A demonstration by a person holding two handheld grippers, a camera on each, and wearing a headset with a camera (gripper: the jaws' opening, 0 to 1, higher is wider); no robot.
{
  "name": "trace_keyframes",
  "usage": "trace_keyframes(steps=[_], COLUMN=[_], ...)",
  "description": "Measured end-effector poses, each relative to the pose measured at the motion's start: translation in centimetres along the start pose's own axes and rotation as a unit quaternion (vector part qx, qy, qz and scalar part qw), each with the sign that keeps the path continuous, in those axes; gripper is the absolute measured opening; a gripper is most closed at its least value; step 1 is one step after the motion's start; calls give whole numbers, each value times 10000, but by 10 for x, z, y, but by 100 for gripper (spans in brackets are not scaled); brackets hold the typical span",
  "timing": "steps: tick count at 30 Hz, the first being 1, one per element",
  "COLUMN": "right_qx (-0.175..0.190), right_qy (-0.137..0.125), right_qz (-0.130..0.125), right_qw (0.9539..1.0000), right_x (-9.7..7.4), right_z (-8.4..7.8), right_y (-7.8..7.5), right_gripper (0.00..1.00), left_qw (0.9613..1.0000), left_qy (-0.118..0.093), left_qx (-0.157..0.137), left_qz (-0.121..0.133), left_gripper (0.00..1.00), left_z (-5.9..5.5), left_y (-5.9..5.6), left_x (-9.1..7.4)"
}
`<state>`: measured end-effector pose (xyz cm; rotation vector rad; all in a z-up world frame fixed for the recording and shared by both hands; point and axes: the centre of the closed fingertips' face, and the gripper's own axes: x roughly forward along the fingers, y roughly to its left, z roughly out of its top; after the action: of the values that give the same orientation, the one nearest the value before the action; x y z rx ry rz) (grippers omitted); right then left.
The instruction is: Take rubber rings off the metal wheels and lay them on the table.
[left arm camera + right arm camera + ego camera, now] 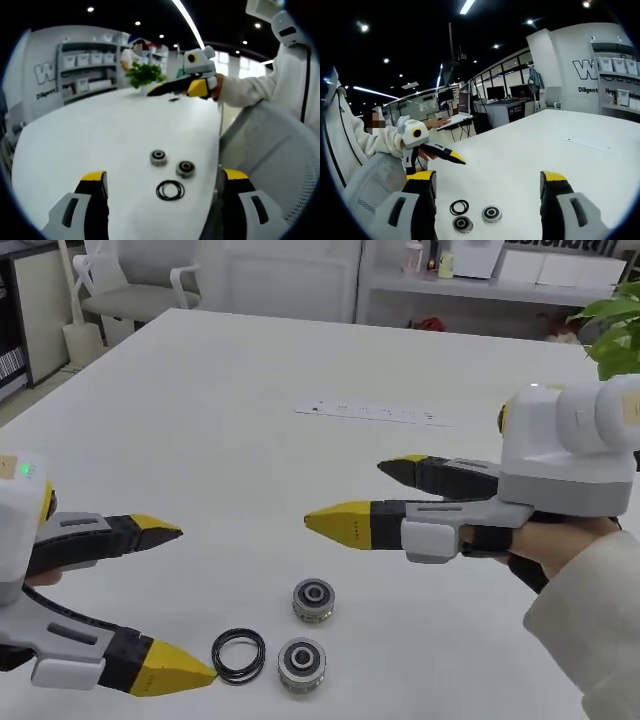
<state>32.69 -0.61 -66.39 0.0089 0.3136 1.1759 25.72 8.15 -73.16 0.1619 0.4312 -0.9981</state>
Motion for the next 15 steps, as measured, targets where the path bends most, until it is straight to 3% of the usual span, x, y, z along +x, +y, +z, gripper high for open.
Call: trace_keyframes(steps=[5,15], right_qx=[-62,-191], right_qy=[28,132], right_qz=[-80,-143], right_qw=[9999,9996], right_x=[-6,-14], right_z=[-5,-9], right_y=[0,0], right_gripper=[100,100], left_qw=[9999,9991], left_qy=[-99,-369], left_qx=[-55,-164], left_qz=[21,149], left_gripper=[96,100], left_z=[3,12], left_y=[1,7], left_x=[-1,-7])
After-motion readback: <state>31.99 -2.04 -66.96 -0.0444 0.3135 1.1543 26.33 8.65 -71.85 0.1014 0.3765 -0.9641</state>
